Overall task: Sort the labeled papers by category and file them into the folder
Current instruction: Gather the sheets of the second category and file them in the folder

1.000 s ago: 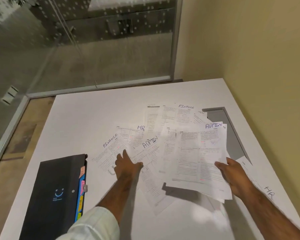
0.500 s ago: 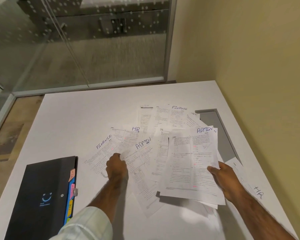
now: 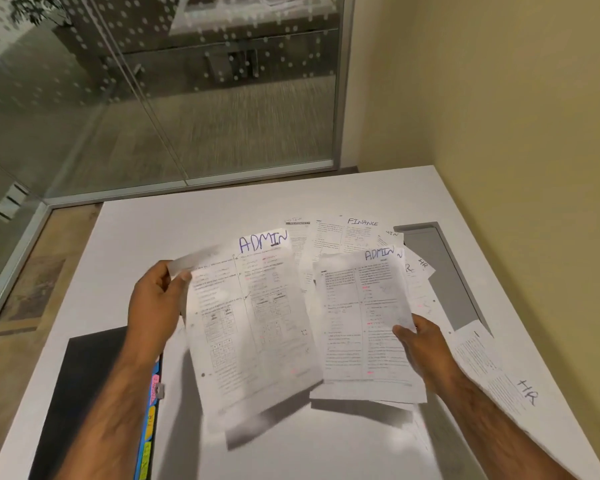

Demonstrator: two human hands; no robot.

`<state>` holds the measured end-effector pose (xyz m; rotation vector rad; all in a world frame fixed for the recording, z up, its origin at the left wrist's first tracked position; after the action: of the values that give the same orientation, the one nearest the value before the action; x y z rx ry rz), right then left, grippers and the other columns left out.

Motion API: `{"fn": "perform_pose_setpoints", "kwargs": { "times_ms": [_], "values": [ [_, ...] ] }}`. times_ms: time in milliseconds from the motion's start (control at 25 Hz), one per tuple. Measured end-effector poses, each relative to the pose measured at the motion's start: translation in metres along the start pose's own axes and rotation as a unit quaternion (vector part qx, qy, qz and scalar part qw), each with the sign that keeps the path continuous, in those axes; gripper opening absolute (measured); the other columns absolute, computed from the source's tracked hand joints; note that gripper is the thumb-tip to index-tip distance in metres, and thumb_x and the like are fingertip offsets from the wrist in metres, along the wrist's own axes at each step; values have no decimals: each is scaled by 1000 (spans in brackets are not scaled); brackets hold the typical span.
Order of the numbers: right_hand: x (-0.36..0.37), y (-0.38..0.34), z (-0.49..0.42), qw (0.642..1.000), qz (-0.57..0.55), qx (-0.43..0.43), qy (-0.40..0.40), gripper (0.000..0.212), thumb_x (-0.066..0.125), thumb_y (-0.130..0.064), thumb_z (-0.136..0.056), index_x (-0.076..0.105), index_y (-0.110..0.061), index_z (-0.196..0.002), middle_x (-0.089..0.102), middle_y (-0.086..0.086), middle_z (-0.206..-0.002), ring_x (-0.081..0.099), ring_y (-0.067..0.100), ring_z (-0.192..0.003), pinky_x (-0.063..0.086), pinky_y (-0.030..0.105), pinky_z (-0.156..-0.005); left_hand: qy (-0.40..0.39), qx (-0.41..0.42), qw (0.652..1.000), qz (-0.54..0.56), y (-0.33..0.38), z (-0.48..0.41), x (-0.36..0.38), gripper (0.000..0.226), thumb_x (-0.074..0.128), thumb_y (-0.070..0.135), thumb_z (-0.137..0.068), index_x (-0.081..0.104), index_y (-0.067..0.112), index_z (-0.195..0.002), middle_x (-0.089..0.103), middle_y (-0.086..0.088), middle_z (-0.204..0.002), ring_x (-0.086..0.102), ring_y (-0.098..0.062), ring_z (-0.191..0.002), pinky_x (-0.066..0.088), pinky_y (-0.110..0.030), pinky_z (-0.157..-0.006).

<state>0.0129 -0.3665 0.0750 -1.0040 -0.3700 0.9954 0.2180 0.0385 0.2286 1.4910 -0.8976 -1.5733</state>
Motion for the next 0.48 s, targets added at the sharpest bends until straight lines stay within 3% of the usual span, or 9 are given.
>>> {"fn": "perform_pose_setpoints", "kwargs": {
  "times_ms": [160, 320, 400, 480],
  "values": [
    [46, -13, 12, 994, -50, 2, -95, 25, 60, 3, -96, 72, -9, -114, 78, 12, -111, 76, 28, -99, 60, 41, -90, -42, -40, 998, -20, -5, -6, 27, 13, 60, 20, -101, 68, 13, -107, 76, -2, -95, 73, -25, -88, 57, -36, -72],
    [78, -28, 36, 969, -104, 35, -219, 31, 70, -9, -94, 70, -5, -125, 74, 19, -119, 72, 39, -109, 57, 54, -96, -82, -81, 993, 1, -23, 8, 78, 10, 61, 16, -99, 69, 14, -106, 76, -2, -95, 73, -27, -89, 54, -30, -70],
    [83, -35, 46, 960, -106, 53, -253, 32, 74, -17, -92, 72, -8, -123, 74, 19, -119, 71, 41, -109, 57, 56, -94, -76, -125, 987, 65, -32, 16, 88, 15, 62, 22, -99, 71, 12, -106, 78, -8, -100, 74, -32, -94, 58, -36, -79],
    [83, -39, 51, 960, -101, 52, -257, 31, 73, -19, -93, 72, -10, -123, 74, 19, -120, 72, 40, -109, 58, 55, -93, -134, -229, 946, 188, -52, 32, 104, 25, 63, 30, -100, 72, 12, -114, 78, -11, -107, 73, -35, -102, 57, -47, -92]
  ]
}}
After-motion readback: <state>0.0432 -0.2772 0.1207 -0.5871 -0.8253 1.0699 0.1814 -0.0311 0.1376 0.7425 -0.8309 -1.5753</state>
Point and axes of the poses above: each hand's wrist, its own z-axis away from the middle knuckle, its own x-axis out of the palm, y = z × x, the point moved 7 cm from there along -z, towards the middle knuckle
